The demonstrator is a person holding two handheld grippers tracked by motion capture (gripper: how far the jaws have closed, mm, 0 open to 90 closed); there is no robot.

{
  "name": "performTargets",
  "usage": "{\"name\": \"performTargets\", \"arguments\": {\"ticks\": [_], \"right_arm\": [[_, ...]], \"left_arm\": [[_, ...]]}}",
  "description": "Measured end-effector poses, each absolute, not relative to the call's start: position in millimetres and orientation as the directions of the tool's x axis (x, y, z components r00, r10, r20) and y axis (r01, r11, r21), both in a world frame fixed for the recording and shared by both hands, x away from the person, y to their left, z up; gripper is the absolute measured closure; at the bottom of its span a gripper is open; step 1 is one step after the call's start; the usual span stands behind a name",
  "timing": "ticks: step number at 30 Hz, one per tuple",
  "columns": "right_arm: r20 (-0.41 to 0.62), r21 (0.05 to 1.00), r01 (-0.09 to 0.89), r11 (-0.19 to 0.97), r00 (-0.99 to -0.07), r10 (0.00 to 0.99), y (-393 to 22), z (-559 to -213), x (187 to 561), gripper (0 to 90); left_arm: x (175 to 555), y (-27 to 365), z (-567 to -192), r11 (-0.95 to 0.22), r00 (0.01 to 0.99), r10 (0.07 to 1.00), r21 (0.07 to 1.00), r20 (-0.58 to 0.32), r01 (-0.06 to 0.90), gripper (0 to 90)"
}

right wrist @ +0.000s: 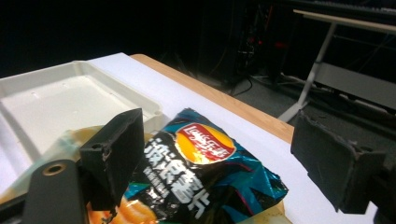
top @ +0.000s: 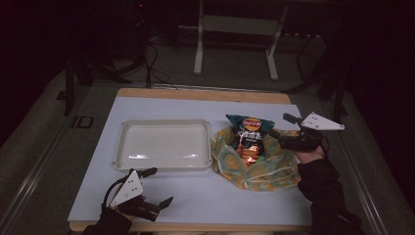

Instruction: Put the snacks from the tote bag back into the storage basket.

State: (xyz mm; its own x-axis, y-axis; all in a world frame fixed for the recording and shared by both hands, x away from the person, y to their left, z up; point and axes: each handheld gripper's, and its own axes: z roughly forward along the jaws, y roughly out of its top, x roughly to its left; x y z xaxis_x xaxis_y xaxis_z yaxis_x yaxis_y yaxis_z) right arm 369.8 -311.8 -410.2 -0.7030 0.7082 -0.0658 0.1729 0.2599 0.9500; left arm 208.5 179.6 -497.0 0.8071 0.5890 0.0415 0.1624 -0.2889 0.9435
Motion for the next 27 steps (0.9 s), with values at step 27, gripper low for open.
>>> {"name": "performTargets", "arguments": {"ticks": [27], "right_arm": [[-0.008, 0.900, 0.322, 0.295, -0.664, 0.748, -314, -451, 432, 21.6]], "left_arm": [[206, 180, -496, -0.271, 0.815, 0.578, 0.953, 0.049, 0.135, 0.2]]}}
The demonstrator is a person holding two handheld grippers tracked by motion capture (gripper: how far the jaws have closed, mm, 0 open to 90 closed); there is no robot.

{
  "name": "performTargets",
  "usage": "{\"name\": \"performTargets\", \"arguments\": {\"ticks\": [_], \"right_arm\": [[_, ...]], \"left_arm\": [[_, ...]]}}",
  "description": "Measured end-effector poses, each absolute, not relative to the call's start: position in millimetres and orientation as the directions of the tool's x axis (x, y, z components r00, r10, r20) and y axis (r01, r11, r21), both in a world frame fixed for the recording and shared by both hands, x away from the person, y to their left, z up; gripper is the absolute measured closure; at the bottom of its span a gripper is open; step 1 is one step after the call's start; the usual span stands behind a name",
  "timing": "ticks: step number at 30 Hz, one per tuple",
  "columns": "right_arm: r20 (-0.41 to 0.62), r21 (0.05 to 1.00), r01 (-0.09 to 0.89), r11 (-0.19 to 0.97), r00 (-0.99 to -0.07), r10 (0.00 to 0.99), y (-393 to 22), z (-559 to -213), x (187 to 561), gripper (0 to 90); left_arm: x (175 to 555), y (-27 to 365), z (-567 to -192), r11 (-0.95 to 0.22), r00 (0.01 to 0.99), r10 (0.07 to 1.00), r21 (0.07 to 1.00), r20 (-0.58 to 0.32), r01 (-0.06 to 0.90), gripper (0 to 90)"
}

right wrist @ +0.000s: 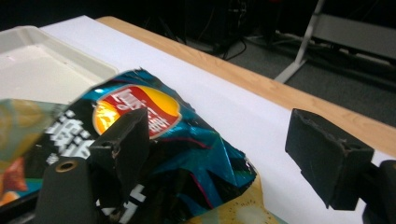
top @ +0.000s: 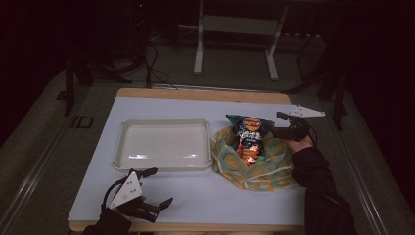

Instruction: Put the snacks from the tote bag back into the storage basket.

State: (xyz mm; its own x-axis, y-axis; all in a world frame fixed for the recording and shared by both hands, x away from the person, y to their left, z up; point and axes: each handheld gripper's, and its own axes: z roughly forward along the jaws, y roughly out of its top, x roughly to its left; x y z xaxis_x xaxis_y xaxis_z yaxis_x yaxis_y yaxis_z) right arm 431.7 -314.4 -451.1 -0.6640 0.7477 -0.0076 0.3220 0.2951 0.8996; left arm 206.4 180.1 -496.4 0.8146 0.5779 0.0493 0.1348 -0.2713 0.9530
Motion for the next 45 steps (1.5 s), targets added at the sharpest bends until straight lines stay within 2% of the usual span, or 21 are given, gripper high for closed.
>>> {"name": "performTargets", "arguments": {"ticks": [5, 14, 18, 20, 21, 22, 26, 45], "right_arm": [[0.000, 0.881, 0.356, 0.311, -0.658, 0.753, -317, -461, 441, 22.4], [0.046, 0.858, 0.398, 0.325, -0.689, 0.723, -319, -474, 450, 33.7], [0.058, 0.842, 0.418, 0.342, -0.699, 0.713, -318, -480, 453, 45.7], [0.026, 0.829, 0.410, 0.380, -0.707, 0.707, -317, -483, 453, 52.8], [0.014, 0.820, 0.411, 0.399, -0.710, 0.704, -316, -484, 452, 60.3], [0.013, 0.815, 0.412, 0.409, -0.718, 0.696, -315, -485, 453, 62.6], [0.043, 0.809, 0.430, 0.402, -0.724, 0.688, -314, -484, 453, 88.0], [0.063, 0.832, 0.411, 0.373, -0.737, 0.673, -312, -463, 442, 90.0]], "left_arm": [[206, 180, -496, -0.273, 0.815, 0.577, 0.952, 0.050, 0.136, 0.2], [206, 180, -496, -0.271, 0.817, 0.574, 0.953, 0.045, 0.137, 0.2], [206, 180, -497, -0.271, 0.818, 0.573, 0.953, 0.045, 0.138, 0.3], [206, 180, -497, -0.271, 0.818, 0.573, 0.953, 0.044, 0.138, 0.3], [206, 180, -497, -0.272, 0.819, 0.573, 0.952, 0.045, 0.139, 0.3], [206, 180, -497, -0.273, 0.818, 0.573, 0.952, 0.045, 0.139, 0.2], [207, 180, -497, -0.277, 0.820, 0.571, 0.951, 0.046, 0.139, 0.2], [207, 180, -497, -0.280, 0.816, 0.576, 0.950, 0.049, 0.141, 0.2]]}}
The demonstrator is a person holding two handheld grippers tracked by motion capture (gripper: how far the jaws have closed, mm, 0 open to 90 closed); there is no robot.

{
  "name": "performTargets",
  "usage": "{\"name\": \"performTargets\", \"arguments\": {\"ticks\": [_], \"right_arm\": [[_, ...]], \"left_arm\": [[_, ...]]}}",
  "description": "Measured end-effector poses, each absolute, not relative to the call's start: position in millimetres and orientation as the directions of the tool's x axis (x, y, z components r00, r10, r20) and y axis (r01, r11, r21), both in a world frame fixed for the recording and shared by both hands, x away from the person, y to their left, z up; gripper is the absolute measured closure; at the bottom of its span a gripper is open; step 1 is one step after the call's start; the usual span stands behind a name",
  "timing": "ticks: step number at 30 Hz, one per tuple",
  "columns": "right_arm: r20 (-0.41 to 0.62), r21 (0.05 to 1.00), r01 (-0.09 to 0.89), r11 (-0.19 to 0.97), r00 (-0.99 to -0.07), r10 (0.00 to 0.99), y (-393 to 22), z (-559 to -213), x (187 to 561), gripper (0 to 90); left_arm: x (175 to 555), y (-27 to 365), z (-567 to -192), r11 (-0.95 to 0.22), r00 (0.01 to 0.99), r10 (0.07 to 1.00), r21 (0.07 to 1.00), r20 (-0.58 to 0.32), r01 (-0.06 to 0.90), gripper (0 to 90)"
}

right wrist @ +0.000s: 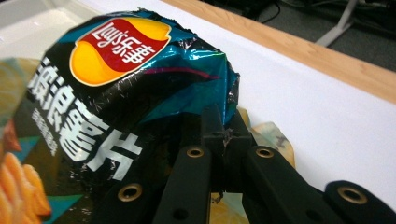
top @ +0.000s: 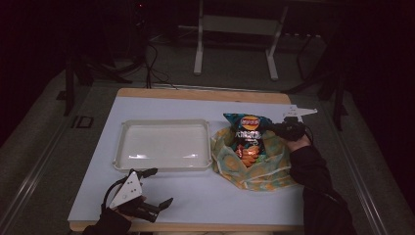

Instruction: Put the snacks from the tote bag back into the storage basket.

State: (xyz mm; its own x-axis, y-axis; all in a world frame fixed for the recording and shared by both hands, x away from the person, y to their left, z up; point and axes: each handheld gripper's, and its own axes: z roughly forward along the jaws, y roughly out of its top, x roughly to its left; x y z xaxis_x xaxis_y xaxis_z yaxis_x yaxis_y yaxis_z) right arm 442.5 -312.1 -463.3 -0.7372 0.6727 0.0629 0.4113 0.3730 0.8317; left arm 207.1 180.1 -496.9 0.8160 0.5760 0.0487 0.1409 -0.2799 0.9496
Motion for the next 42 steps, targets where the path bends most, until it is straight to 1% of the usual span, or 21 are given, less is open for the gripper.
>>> {"name": "performTargets", "arguments": {"ticks": [12, 17, 21, 30, 42], "right_arm": [[0.081, 0.882, 0.337, 0.329, -0.796, 0.600, -305, -430, 423, 90.0], [0.069, 0.893, 0.305, 0.330, -0.818, 0.571, -300, -419, 416, 90.0], [0.087, 0.901, 0.303, 0.311, -0.827, 0.555, -299, -412, 414, 90.0], [0.071, 0.914, 0.272, 0.302, -0.839, 0.539, -299, -393, 408, 90.0], [0.035, 0.940, 0.219, 0.263, -0.826, 0.563, -310, -359, 399, 90.0]], "left_arm": [[207, 180, -497, -0.282, 0.814, 0.579, 0.949, 0.052, 0.141, 0.3], [208, 180, -497, -0.284, 0.810, 0.584, 0.948, 0.052, 0.143, 0.2], [207, 180, -497, -0.284, 0.810, 0.584, 0.948, 0.052, 0.143, 0.2], [208, 180, -498, -0.285, 0.810, 0.585, 0.947, 0.051, 0.146, 0.2], [208, 180, -497, -0.285, 0.808, 0.587, 0.947, 0.049, 0.150, 0.2]]}}
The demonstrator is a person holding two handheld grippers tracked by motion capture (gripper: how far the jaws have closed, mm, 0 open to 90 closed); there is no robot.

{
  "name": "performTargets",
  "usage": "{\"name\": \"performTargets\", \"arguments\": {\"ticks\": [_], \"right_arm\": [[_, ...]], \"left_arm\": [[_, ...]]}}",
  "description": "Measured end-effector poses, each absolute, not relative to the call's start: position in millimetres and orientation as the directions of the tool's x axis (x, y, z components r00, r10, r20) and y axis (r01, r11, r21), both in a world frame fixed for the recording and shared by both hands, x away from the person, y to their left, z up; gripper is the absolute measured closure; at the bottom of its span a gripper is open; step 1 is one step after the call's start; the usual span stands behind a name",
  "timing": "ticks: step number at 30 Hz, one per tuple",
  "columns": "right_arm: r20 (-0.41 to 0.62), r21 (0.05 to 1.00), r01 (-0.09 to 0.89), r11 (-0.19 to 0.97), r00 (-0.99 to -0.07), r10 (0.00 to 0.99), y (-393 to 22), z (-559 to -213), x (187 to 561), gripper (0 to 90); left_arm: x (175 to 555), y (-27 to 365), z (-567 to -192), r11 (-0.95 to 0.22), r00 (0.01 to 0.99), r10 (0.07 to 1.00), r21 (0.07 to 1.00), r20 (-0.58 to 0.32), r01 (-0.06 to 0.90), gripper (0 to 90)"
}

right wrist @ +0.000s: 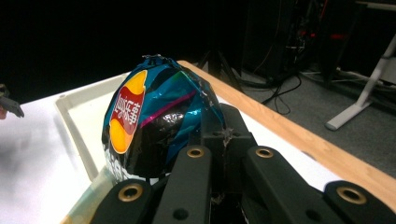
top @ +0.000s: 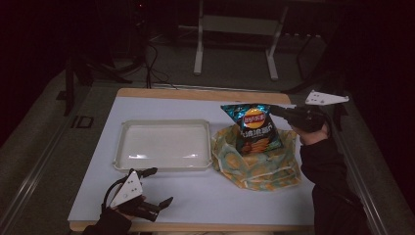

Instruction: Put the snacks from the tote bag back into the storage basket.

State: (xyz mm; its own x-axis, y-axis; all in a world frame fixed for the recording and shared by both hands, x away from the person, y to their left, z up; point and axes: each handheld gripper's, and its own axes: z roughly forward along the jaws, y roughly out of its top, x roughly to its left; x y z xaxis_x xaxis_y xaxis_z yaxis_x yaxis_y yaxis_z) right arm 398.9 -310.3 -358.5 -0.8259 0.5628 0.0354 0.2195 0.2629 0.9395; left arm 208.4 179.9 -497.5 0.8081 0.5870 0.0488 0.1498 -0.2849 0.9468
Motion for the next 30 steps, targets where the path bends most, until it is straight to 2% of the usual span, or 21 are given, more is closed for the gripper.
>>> {"name": "performTargets", "arguments": {"ticks": [20, 30], "right_arm": [[-0.052, 0.955, 0.142, 0.261, -0.786, 0.616, -307, -305, 392, 90.0], [-0.034, 0.969, 0.126, 0.211, -0.780, 0.624, -284, -286, 390, 90.0]], "left_arm": [[208, 180, -498, -0.286, 0.808, 0.587, 0.946, 0.051, 0.149, 0.2], [207, 180, -497, -0.284, 0.808, 0.586, 0.948, 0.052, 0.145, 0.2]]}}
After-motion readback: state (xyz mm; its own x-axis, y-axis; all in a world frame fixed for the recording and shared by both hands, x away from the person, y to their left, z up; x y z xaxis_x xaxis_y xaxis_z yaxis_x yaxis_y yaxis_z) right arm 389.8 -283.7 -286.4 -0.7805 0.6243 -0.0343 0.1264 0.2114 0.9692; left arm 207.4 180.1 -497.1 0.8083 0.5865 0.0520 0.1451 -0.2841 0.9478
